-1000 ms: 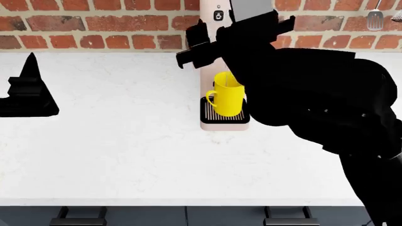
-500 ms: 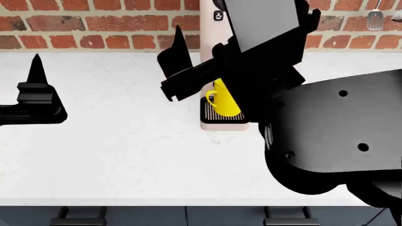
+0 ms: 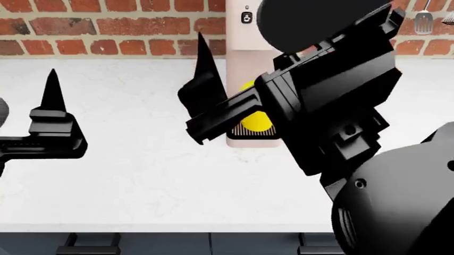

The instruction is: Pick the mug from the cabinet, place it under the coffee machine dispenser, and press the start button.

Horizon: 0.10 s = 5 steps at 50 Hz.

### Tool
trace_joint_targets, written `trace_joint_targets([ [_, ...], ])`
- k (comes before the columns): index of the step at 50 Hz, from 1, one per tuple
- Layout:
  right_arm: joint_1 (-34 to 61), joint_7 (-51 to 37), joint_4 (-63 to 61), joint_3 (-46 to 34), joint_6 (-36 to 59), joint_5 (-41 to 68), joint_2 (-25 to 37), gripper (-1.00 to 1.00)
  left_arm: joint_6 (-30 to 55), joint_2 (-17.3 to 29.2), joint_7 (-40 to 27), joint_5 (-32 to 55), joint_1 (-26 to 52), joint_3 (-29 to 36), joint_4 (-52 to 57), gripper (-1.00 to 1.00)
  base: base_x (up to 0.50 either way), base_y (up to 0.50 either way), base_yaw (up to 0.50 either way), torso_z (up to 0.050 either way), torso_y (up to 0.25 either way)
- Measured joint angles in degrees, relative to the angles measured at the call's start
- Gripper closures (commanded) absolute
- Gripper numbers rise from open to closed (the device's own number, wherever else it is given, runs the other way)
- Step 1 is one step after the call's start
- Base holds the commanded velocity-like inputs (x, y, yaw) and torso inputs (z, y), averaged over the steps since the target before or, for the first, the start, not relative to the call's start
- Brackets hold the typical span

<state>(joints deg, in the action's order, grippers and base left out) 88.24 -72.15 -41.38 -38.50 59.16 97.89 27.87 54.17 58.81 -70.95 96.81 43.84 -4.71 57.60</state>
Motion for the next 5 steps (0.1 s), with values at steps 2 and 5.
trace_joint_targets([
  [2, 0.1, -0.3, -0.5, 0.0, 0.0, 0.3, 0.2, -1.00, 0.1, -0.2, -0.4, 0.3, 0.5, 0.5, 0.2, -1.00, 0.00, 0.00, 0.00, 0.000, 0.000],
  [5, 0.4, -0.7, -1.1, 0.0, 0.0, 0.8, 0.4, -1.00, 0.3, -0.6, -1.0, 0.8, 1.3, 1.3, 0.4, -1.00, 0.00, 0.00, 0.00, 0.000, 0.000],
])
